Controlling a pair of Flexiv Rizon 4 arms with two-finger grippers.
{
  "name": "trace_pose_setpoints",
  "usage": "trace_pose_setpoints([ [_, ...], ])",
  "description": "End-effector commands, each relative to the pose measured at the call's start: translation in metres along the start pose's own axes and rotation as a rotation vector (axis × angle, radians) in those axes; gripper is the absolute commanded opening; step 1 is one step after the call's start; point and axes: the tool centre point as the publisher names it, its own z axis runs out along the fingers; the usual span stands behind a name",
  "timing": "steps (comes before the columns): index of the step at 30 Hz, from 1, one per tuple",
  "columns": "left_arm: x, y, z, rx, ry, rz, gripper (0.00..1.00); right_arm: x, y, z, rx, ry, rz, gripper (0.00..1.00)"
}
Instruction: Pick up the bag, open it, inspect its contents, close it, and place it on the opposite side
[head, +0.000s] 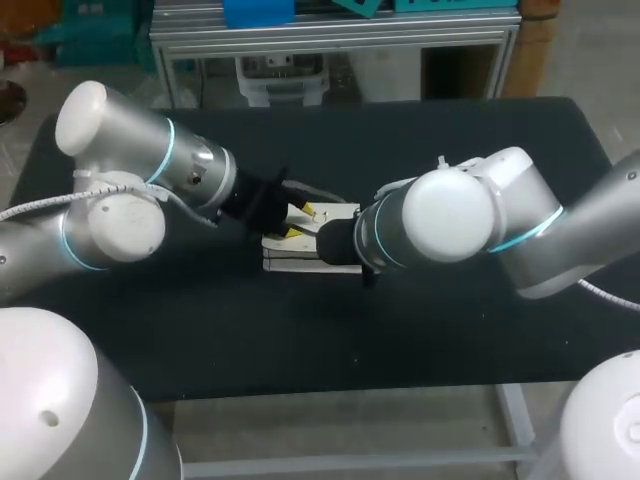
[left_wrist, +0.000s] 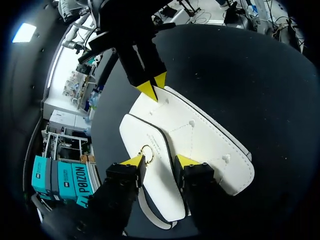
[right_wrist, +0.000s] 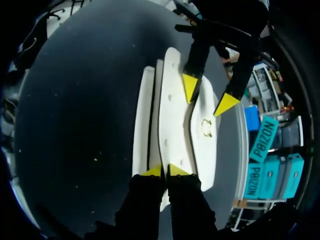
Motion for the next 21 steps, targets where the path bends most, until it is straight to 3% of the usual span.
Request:
trace_pose_setpoints([
  [1, 0.003, 0.001, 0.004, -0.012, -0.082, -0.006, 0.3, 0.002, 0.0, 0.0, -0.003, -0.002, 0.0, 0.0],
  [2, -0.001, 0.005, 0.0, -0.015, -0.098, -0.049, 0.0, 0.002, 0.0, 0.0, -0.003, -0.002, 0.0, 0.0],
  [21, -0.025, 0.011, -0.041, 0.093, -0.033, -0.409, 0.0, 0.002, 0.0, 0.0, -0.003, -0.002, 0.0, 0.0],
])
